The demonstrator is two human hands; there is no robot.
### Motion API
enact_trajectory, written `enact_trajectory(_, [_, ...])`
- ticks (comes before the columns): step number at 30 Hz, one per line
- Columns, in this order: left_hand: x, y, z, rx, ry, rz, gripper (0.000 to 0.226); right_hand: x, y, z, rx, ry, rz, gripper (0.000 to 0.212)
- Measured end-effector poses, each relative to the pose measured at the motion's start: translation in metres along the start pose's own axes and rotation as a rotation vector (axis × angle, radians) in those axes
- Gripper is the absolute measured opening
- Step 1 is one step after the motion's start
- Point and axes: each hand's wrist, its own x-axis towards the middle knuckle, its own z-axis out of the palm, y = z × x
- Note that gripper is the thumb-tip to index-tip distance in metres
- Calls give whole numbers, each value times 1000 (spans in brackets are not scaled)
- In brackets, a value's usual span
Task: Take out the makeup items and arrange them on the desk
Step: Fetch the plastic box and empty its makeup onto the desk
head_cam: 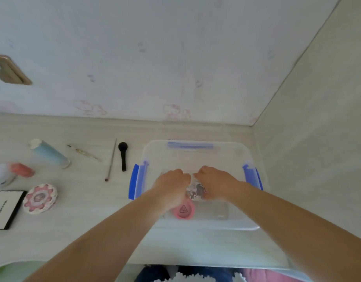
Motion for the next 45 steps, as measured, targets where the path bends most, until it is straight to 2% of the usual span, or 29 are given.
enact_trajectory(2, [7,14,13,116,-119,-84,50,7,1,12,-73,-46,41,66])
enact_trajectory(5, [15,27,22,167,-199,-181,73,14,2,21,-165,-55,68,79])
enact_trajectory(11, [28,31,28,225,-246,-246,86,20,2,23,-186,-12,5,78])
enact_trajectory(15, [33,25,34,188,-311,-280,72,19,2,23,-169,10,-22,69])
enact_trajectory(17, [35,21,37,149,-319,-304,60,19,2,22,-168,19,-32,65])
enact_trajectory(19, [34,19,37,93,-303,-324,57,18,3,19,-154,16,-30,63])
enact_trajectory(25, [24,9,16,27,-119,-268,42,11,5,2,-11,15,8,54])
enact_trajectory(29, [-2,-1,-17,-213,34,-205,31,-5,6,-20,104,91,65,57])
enact_trajectory(34, [-46,-19,-64,-778,215,-104,17,-35,-2,-52,229,215,160,44])
enact_trajectory(37, [-74,-37,-85,-1034,287,-57,16,-55,-19,-73,317,328,179,47])
enact_trajectory(41, [-106,-73,-90,-1319,381,-94,17,-67,-58,-98,313,442,128,60])
enact_trajectory(45, [-132,-110,-82,-1550,454,-167,13,-54,-102,-108,277,503,42,58])
